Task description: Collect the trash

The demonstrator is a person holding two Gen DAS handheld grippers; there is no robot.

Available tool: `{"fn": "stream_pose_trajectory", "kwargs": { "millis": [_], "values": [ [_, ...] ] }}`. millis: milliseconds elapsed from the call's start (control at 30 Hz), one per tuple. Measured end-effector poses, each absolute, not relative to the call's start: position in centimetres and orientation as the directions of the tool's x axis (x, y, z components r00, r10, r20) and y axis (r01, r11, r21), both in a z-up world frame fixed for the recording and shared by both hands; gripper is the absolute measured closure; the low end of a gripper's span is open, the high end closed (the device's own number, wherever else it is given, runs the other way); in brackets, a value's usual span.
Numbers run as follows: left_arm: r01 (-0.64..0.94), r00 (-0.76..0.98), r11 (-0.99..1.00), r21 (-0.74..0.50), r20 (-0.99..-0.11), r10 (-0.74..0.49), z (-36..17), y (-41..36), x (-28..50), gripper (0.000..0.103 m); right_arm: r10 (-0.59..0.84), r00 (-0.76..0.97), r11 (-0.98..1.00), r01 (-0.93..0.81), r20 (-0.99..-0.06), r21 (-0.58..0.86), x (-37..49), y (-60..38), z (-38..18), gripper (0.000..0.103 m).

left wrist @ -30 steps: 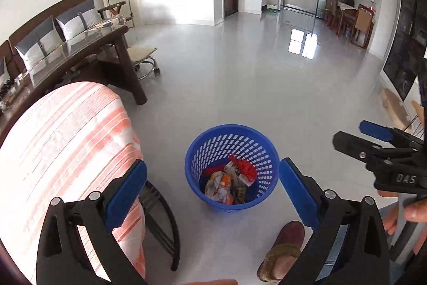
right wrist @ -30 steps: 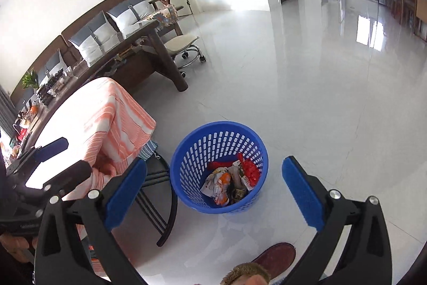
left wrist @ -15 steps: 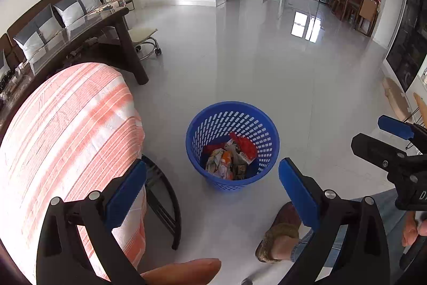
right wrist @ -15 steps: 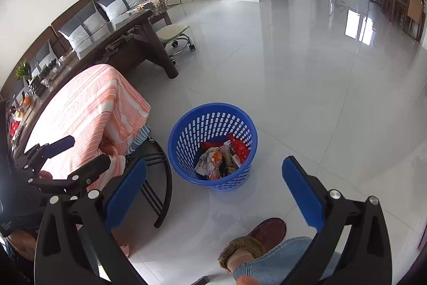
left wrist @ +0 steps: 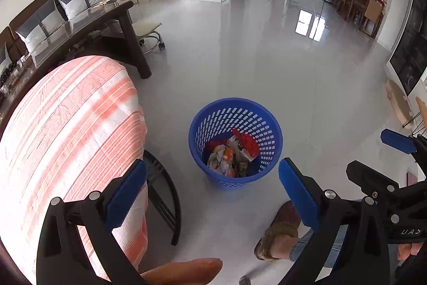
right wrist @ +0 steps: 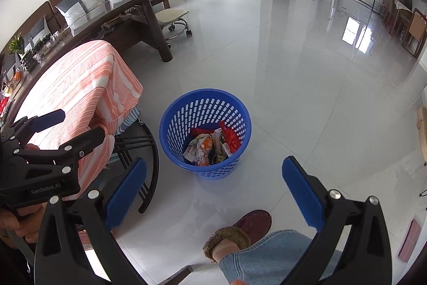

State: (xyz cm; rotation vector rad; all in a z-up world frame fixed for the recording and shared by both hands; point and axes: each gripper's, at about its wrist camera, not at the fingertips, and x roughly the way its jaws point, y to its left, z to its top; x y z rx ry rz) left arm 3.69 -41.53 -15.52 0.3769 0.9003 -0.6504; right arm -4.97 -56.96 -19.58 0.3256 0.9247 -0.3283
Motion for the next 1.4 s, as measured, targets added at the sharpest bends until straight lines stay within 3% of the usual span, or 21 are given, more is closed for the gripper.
{"fn": "stream_pose_trajectory", "kwargs": {
  "millis": [1400],
  "values": [
    [0.656, 0.445, 0.754, 0.035, -0.825, -0.348, -16.17, -41.35, 4.00, 0.005, -0.120, 0.539, 0.913, 0.389, -0.833, 0.121, -4.19, -56.07, -20.29, 0.005]
  ]
}}
